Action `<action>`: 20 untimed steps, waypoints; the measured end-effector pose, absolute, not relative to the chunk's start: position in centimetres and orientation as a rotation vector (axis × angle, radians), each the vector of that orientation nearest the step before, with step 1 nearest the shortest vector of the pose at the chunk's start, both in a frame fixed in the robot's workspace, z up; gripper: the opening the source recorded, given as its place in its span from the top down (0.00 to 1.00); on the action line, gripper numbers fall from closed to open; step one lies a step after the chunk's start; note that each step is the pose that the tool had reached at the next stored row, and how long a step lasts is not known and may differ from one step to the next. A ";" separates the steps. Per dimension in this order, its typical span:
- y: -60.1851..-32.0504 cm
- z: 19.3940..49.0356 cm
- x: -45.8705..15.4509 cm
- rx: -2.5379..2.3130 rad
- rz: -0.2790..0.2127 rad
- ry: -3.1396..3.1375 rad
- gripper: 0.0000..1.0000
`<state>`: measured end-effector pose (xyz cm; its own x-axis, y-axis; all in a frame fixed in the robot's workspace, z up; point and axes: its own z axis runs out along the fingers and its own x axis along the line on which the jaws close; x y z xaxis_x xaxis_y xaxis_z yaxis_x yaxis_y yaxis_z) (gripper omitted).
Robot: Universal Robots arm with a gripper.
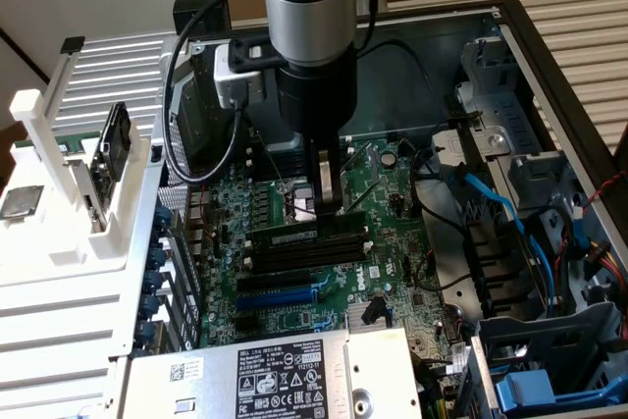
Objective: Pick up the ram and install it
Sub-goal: 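Pick up the ram and move it above insertion slot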
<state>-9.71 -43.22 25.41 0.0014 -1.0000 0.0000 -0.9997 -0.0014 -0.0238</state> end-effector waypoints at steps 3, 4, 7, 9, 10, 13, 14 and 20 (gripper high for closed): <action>-43.5 25.4 -9.7 -2.210 -0.005 2.208 0.88; -43.5 25.4 -9.7 -2.212 0.005 2.209 0.88; -43.6 25.4 -9.7 -2.213 0.018 2.211 0.88; -43.6 25.3 -9.6 -2.217 0.016 2.215 0.88; -43.6 25.3 -9.6 -2.219 0.013 2.217 0.88; -43.6 25.3 -9.5 -2.220 0.010 2.218 0.88; -43.6 25.3 -9.5 -2.221 0.010 2.218 0.88; -43.2 25.3 -9.5 -2.216 0.008 2.224 0.88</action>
